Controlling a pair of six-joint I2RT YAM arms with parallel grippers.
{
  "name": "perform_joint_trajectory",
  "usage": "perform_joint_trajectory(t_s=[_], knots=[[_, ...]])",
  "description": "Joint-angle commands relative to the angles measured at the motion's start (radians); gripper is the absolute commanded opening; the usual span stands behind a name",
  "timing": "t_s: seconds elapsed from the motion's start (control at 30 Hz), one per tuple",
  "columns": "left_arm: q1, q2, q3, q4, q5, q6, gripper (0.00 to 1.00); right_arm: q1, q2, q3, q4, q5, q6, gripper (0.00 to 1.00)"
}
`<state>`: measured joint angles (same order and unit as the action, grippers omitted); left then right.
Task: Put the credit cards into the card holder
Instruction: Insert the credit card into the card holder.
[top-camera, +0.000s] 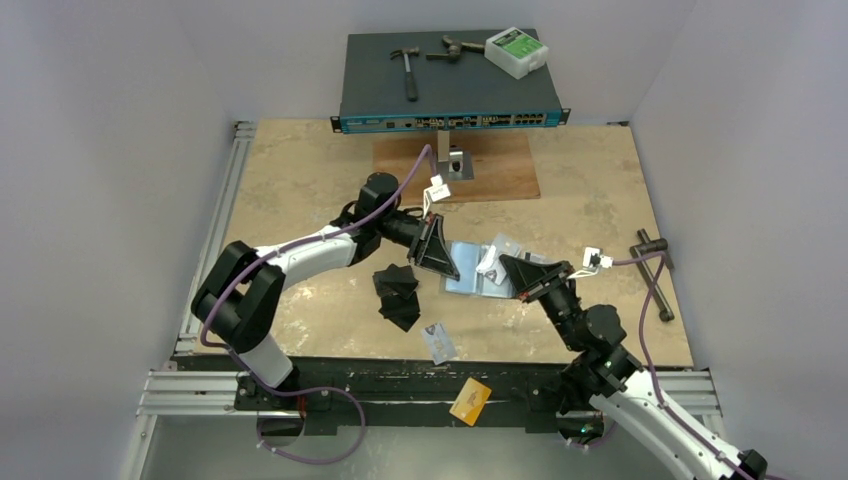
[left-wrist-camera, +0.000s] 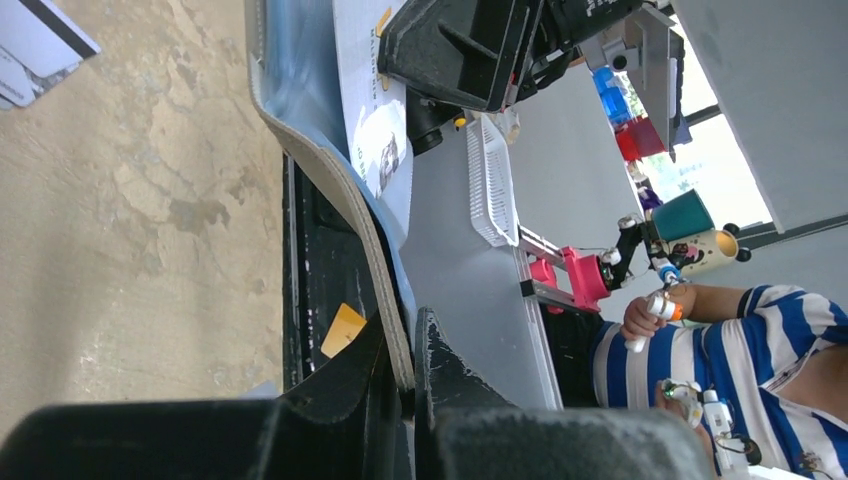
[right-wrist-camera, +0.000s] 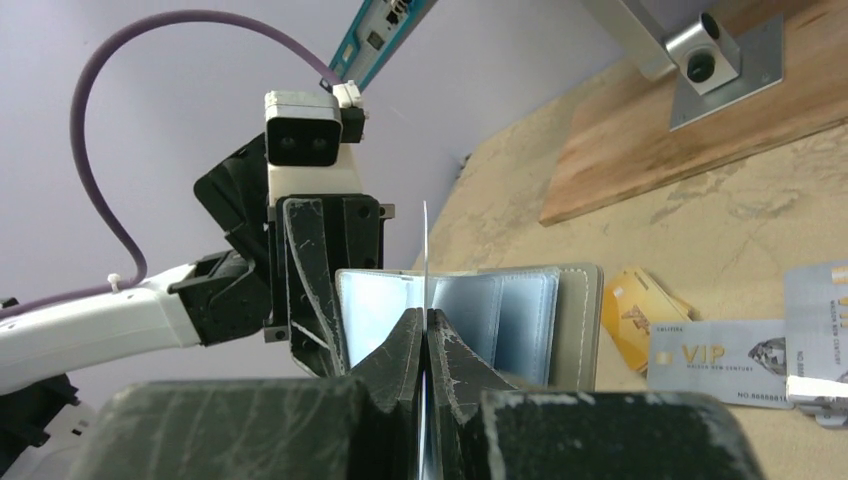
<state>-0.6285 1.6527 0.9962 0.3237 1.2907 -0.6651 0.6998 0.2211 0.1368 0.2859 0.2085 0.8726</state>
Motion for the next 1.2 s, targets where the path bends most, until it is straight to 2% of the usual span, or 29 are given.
perform_joint_trajectory(t_s=[0.0,0.1,0.23,0.53,0.83,1.17], knots=[[0.009,-0.034,0.006,0.315,0.043,-0.214,0.02,0.000,0.005,0.033,0.051,0.040,-0.032,0.00],[0.008,-0.017,0.002,0.402,0.039,-0.288,0.02,0.000,0.026,0.032,0.092,0.011,-0.025,0.00],[0.009,-0.012,-0.005,0.409,0.036,-0.294,0.02,0.000,0.031,0.016,0.143,-0.008,0.008,0.00],[0.009,-0.031,-0.011,0.324,0.018,-0.227,0.01,-0.001,-0.006,-0.041,0.238,-0.037,0.088,0.00],[0.010,-0.061,-0.010,0.271,0.002,-0.184,0.04,-0.001,0.048,-0.057,0.280,-0.070,0.125,0.00],[0.010,-0.087,-0.002,0.248,0.002,-0.149,0.05,0.001,0.092,-0.042,0.235,-0.125,0.118,0.00]])
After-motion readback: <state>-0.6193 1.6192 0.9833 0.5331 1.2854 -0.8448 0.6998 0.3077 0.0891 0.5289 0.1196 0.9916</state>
